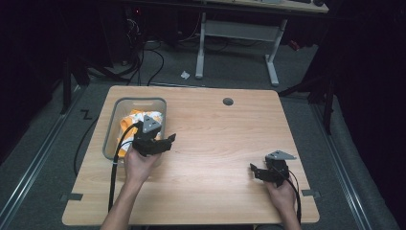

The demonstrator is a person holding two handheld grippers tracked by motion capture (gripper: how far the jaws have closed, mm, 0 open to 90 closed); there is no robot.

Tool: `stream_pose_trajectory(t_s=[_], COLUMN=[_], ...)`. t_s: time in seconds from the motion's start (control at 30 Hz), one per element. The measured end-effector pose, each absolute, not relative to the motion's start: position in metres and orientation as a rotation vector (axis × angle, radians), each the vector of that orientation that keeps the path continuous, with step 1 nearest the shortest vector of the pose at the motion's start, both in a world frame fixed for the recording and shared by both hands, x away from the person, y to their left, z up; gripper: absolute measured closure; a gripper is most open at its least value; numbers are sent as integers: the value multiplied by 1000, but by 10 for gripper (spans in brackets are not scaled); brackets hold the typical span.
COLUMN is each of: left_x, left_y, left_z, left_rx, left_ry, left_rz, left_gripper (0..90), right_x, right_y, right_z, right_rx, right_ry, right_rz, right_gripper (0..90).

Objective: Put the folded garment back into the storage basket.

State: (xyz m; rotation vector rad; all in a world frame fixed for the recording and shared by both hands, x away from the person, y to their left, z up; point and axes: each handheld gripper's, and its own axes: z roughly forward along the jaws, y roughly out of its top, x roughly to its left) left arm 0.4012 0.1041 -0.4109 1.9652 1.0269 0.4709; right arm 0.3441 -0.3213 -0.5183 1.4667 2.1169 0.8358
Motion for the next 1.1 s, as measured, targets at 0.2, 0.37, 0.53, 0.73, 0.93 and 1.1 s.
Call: stream_pose_trajectory(t_s=[0.2, 0.37, 0.53, 0.73, 0.93, 1.1], left_x=[398, 395, 392, 389, 388, 388], left_y=[98, 91, 84, 79, 75, 69], left_z=[-414, -419, -420, -423, -426, -433], left_rx=[1974, 1977, 1991, 1973, 1951, 1964], left_ry=[1009, 997, 976, 969, 977, 968], left_rz=[455, 430, 420, 399, 375, 346], left_gripper=[383, 383, 384, 385, 386, 386], right_x=[344, 344, 344, 344, 344, 344], right_y=[-321, -321, -321, -321, -321, -321], right_z=[-518, -518, -518, -518, -518, -518], right_rx=[1467, 1467, 1467, 1467, 1467, 1467], right_ry=[2117, 2119, 2118, 2117, 2117, 2118], right_rz=[836, 835, 835, 836, 836, 835], right_gripper=[270, 270, 270, 270, 270, 270])
